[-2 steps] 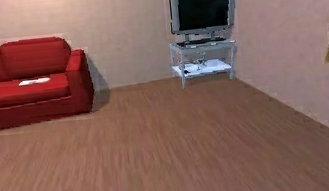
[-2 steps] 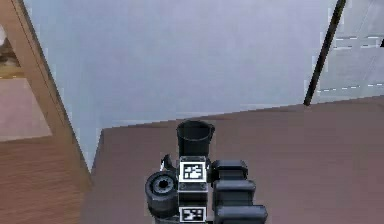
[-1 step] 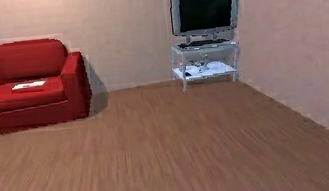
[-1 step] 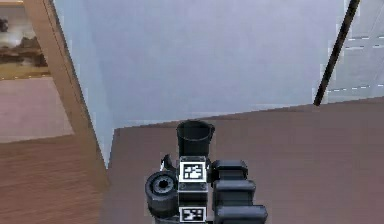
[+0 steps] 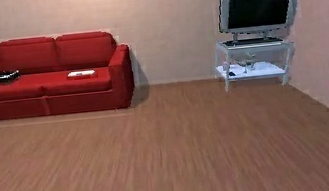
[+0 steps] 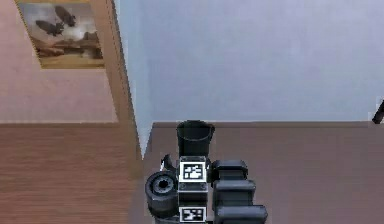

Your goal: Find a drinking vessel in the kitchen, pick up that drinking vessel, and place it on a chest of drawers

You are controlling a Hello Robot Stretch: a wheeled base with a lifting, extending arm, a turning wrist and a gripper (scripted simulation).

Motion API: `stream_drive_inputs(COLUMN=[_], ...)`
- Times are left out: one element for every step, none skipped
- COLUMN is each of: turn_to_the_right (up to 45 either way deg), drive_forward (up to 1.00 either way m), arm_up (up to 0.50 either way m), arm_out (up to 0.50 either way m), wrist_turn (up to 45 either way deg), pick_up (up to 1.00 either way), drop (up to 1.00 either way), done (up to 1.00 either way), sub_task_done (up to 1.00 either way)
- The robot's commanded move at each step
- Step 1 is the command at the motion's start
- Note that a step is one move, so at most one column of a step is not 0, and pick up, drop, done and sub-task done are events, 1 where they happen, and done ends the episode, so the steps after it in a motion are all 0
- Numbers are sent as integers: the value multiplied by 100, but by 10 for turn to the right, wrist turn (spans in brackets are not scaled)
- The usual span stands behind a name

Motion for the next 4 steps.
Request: stream_drive_inputs(turn_to_the_right=[0, -360, 0, -270], drive_forward=[65, 0, 15, 0], arm_up=[0, 0, 0, 0], arm_out=[0, 0, 0, 0], wrist_turn=[0, 0, 0, 0], pick_up=[0, 0, 0, 0], drop=[0, 0, 0, 0], done=[0, 0, 0, 0], sub_task_done=[0, 0, 0, 0])
